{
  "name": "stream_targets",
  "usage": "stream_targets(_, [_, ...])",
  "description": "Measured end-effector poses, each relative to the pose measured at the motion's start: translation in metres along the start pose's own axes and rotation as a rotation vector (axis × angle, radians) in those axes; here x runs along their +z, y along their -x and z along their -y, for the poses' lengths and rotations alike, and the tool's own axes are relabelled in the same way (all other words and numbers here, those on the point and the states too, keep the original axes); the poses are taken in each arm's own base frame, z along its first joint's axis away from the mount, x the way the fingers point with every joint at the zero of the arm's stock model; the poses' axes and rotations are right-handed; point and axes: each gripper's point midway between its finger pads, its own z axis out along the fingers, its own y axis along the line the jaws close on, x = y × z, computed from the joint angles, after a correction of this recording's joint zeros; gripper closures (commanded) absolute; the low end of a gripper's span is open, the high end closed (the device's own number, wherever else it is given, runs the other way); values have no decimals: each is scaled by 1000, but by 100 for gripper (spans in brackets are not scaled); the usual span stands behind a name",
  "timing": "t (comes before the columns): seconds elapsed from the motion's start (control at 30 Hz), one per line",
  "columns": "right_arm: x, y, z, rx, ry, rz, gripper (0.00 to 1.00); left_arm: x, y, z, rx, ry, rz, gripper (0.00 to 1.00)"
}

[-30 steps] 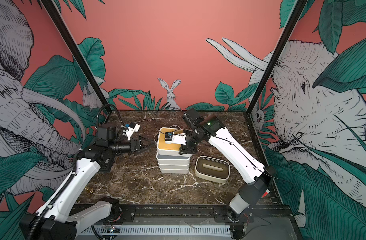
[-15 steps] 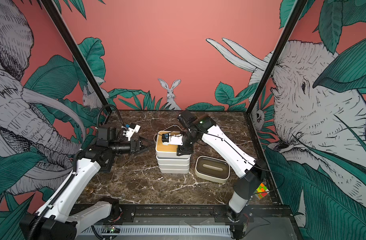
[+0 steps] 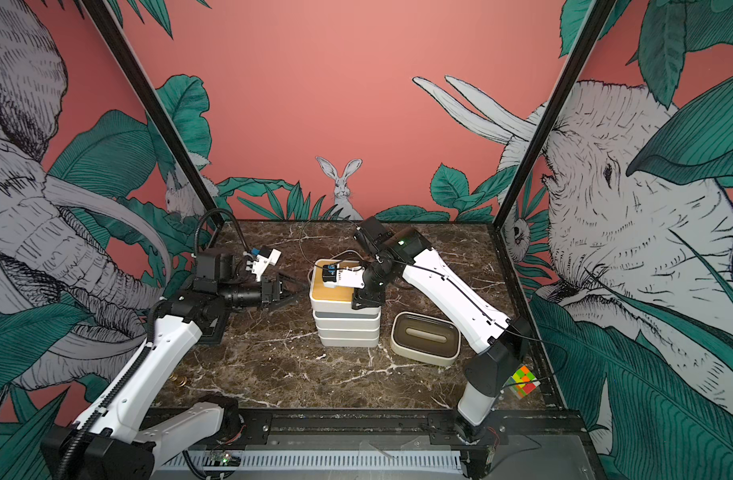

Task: Stack the tissue boxes
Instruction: Place the tissue box at the tissue box.

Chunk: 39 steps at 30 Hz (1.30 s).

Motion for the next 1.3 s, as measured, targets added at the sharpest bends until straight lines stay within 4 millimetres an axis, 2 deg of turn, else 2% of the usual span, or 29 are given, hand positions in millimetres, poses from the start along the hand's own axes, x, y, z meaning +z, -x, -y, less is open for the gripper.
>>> stream_targets(0.4, [3,0,-3,-2,13,-11,60,2,-5,-7,-22,8,-13,0])
stream_targets(0.9, [15,-6,-1,4,29,-52,59,2,-6,-7,-24,10,-15,0])
stream_targets(1.3, [16,-7,-1,3,26,-61,59,2,-6,-7,-23,10,-16,0])
